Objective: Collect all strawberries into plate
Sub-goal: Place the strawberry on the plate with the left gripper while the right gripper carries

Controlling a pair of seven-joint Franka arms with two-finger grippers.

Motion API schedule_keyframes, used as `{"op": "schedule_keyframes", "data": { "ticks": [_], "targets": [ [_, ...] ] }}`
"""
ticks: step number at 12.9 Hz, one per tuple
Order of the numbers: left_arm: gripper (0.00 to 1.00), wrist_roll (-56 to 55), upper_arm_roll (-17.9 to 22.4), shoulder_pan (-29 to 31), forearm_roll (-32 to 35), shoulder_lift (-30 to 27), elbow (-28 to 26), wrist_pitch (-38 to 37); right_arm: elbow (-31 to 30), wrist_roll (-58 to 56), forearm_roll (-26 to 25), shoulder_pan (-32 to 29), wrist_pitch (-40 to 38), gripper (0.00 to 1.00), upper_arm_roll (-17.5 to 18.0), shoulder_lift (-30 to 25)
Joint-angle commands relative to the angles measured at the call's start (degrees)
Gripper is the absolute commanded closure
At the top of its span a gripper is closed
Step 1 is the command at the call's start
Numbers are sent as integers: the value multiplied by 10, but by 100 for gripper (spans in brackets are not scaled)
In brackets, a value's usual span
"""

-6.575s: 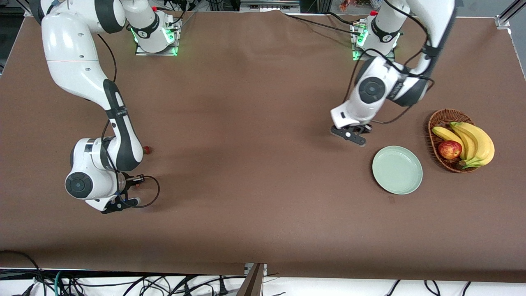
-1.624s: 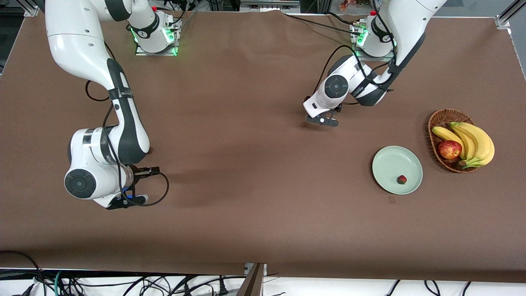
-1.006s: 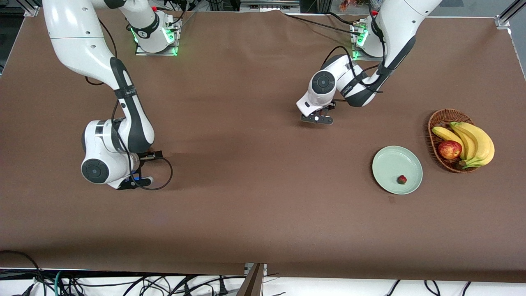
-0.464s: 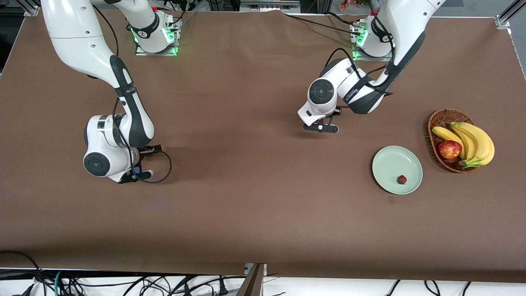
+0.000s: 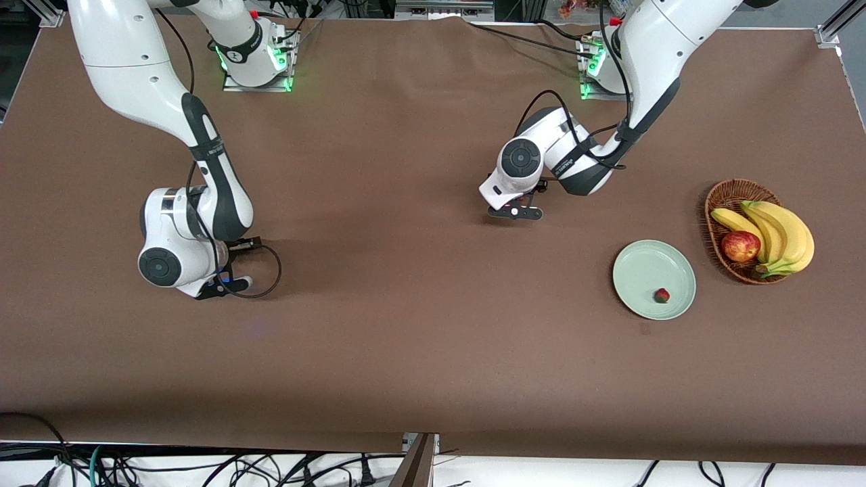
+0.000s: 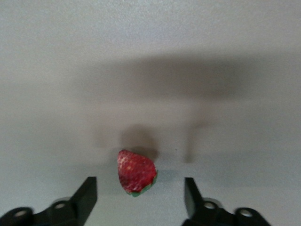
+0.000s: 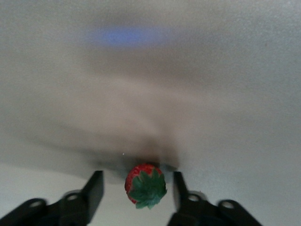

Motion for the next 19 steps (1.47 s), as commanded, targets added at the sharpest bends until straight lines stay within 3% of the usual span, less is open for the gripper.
{"op": "schedule_keyframes", "data": {
  "ticks": [1, 2, 4, 6, 7, 11, 14, 16, 19],
  "targets": [
    [12, -14, 0, 4, 16, 1, -2, 26, -30, -11, -1, 4, 8, 69, -3, -25],
    [24, -14, 1, 5, 16, 8, -2, 36, -30, -11, -1, 4, 8, 77, -3, -24],
    [61, -14, 8, 4, 16, 9, -2, 37, -27, -10, 0, 4, 8, 93, -3, -24],
    [94, -12, 8, 3, 16, 7, -2, 35, -24, -10, 2, 4, 8, 96, -3, -23],
    [100, -10, 8, 3, 16, 6, -2, 34, -23, -10, 3, 4, 8, 96, -3, -23],
    [100, -6, 7, 6, 17, -23, 19, -22, -9, -6, 7, 4, 10, 96, -3, -23],
    [100, 41, 8, 11, 17, -28, 87, -118, 25, 0, 10, 10, 11, 97, -1, -16],
    [100, 100, 9, 46, 17, -27, 127, -156, 58, 1, 42, 10, 14, 97, 2, 5],
    [100, 248, 13, 117, 17, -21, 155, -154, 114, 51, 86, 37, 15, 97, 2, 43]
  ]
}}
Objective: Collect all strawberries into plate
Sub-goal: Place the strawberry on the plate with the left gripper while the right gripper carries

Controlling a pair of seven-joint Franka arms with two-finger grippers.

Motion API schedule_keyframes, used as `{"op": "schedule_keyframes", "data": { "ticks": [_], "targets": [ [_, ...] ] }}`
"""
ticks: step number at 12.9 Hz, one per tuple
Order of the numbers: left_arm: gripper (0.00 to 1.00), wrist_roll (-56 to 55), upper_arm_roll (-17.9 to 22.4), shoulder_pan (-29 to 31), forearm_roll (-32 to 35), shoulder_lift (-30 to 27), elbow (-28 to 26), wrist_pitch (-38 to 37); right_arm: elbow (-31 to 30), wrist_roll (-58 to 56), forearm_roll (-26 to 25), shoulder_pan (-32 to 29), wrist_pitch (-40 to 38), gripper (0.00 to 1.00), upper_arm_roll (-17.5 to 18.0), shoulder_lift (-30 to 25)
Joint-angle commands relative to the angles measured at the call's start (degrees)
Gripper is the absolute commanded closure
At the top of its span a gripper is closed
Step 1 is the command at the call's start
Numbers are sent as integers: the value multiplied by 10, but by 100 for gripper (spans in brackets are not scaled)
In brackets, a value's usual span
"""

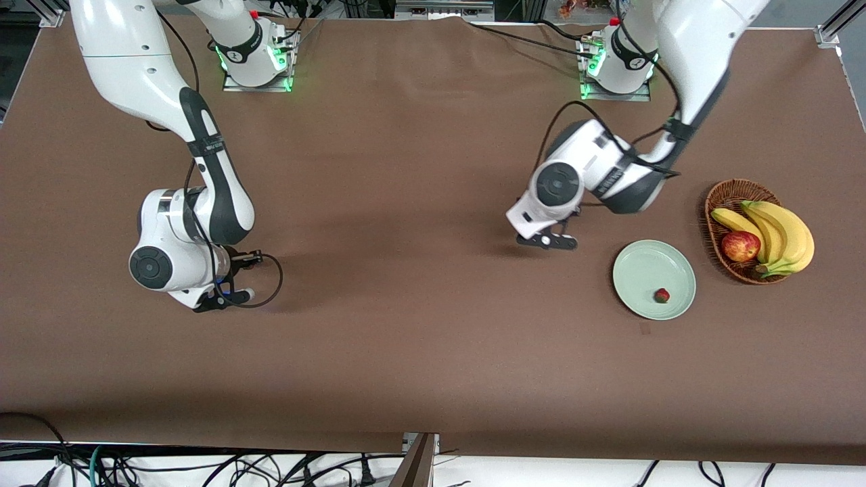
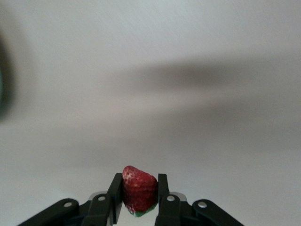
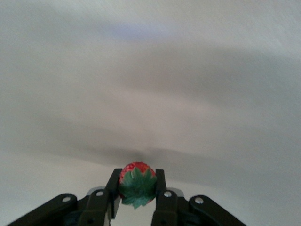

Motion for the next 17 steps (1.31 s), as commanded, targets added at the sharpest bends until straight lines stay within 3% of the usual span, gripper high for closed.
{"op": "schedule_keyframes", "data": {
  "ticks": [1, 4, 6, 8, 10, 11, 12, 13, 17],
  "targets": [
    [100, 140, -2, 67, 22, 14, 20, -4, 70, 70, 23, 36, -1, 97, 0, 48],
    [99, 209, 1, 104, 94, 23, 21, 34, 131, 218, 24, 81, 25, 97, 31, 86],
    [99, 218, 5, 123, 115, 38, 21, 75, 158, 314, 24, 96, 89, 97, 75, 111],
    [99, 224, 35, 125, 148, 58, 21, 145, 181, 378, 24, 110, 163, 97, 118, 138],
    [98, 238, 57, 132, 177, 82, 21, 201, 212, 446, 23, 147, 218, 97, 134, 160],
    [92, 243, 57, 139, 176, 82, 18, 204, 227, 474, 23, 170, 236, 97, 134, 167],
    [50, 238, 57, 138, 169, 78, 18, 203, 244, 501, 23, 194, 252, 97, 134, 176],
    [0, 245, 56, 139, 168, 75, 19, 202, 265, 526, 23, 219, 270, 97, 134, 187],
    [0, 240, 47, 147, 166, 57, 23, 200, 310, 594, 23, 290, 351, 97, 134, 222]
  ]
}}
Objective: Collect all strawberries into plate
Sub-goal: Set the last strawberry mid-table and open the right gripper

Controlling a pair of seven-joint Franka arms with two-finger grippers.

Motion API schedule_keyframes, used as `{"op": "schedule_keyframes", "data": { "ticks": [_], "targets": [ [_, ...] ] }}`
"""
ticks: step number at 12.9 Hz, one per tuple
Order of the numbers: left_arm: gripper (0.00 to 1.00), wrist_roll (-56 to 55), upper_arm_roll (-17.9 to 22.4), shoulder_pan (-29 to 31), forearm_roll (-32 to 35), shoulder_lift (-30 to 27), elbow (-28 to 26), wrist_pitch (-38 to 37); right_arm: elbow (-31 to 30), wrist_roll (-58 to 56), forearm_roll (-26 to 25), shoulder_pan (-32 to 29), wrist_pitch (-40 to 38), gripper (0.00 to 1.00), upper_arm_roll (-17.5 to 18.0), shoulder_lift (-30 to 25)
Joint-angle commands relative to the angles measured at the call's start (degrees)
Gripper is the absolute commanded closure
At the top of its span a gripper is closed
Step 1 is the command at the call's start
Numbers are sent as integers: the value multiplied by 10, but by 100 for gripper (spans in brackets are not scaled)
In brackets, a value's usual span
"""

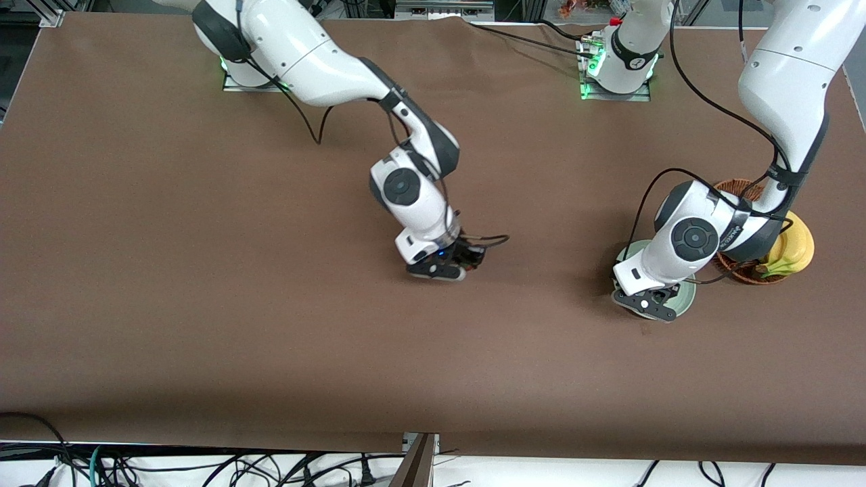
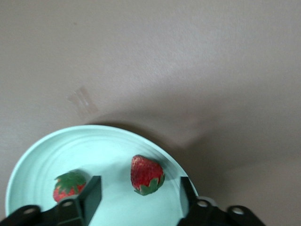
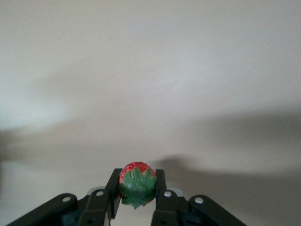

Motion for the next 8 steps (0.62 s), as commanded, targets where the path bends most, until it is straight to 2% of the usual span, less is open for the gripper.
{"op": "schedule_keyframes", "data": {
  "ticks": [1, 4, 6, 7, 8],
  "targets": [
    [0, 3, -24, 6, 4, -24, 7, -7, 45, 24, 6, 36, 46, 97, -3, 33],
    [0, 2, -34, 7, -62, -46, 18, -10, 45, 62, 5, 78, 91, 95, -4, 41],
    [0, 1, -49, 7, -114, -63, 25, -38, 45, 67, 5, 91, 127, 92, -5, 53],
    [0, 1, -52, 7, -148, -68, 28, -50, 45, 67, 5, 94, 132, 67, -5, 55],
    [0, 1, -54, 7, -183, -72, 28, -54, 45, 67, 4, 95, 133, 1, -5, 55]
  ]
}}
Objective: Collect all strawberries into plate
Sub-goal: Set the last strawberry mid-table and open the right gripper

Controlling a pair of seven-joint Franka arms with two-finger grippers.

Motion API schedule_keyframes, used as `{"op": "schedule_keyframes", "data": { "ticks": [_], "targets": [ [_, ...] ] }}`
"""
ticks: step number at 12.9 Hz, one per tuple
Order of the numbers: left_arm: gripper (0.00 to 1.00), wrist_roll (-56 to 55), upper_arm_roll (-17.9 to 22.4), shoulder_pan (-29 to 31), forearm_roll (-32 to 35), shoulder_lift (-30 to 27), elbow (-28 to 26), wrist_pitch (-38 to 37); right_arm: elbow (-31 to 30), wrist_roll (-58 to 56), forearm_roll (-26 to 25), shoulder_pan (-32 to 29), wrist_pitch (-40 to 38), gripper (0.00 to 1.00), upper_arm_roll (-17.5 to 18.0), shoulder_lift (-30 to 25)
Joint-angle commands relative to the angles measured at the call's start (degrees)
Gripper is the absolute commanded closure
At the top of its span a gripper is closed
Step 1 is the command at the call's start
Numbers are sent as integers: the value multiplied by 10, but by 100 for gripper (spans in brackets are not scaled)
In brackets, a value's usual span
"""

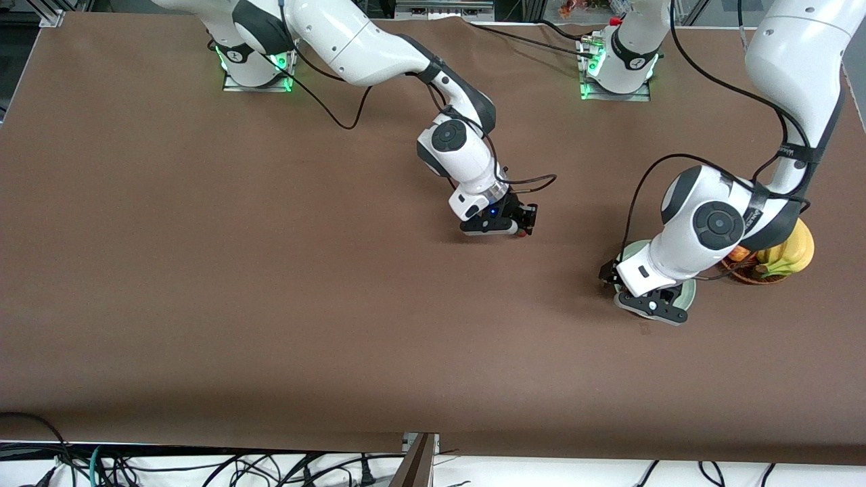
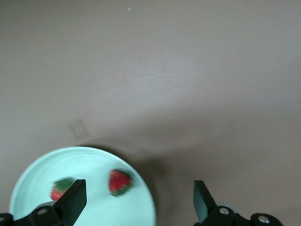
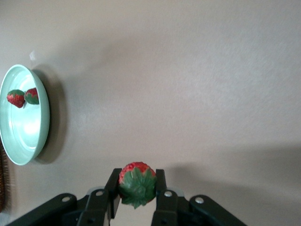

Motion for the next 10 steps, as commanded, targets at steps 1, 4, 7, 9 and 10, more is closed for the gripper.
{"op": "schedule_keyframes", "data": {
  "ticks": [1, 4, 7, 9, 10],
  "targets": [
    [0, 3, -8, 5, -68, -20, 0, -28, 26, 6, 5, 4, 8, 0, -5, 14],
    [0, 3, -8, 5, -70, -27, 3, -51, 35, 26, 5, 3, 6, 0, -6, 11],
    [0, -18, -9, -1, -83, -26, 1, -52, 36, 25, 5, 1, 3, 0, -7, 8],
    [0, -84, -25, -7, -99, -26, -10, -53, 36, 23, 5, -2, -12, 0, -10, 1],
    [0, -141, -35, -7, -99, -27, -28, -54, 36, 21, 5, -7, -40, 0, -13, -6]
  ]
}}
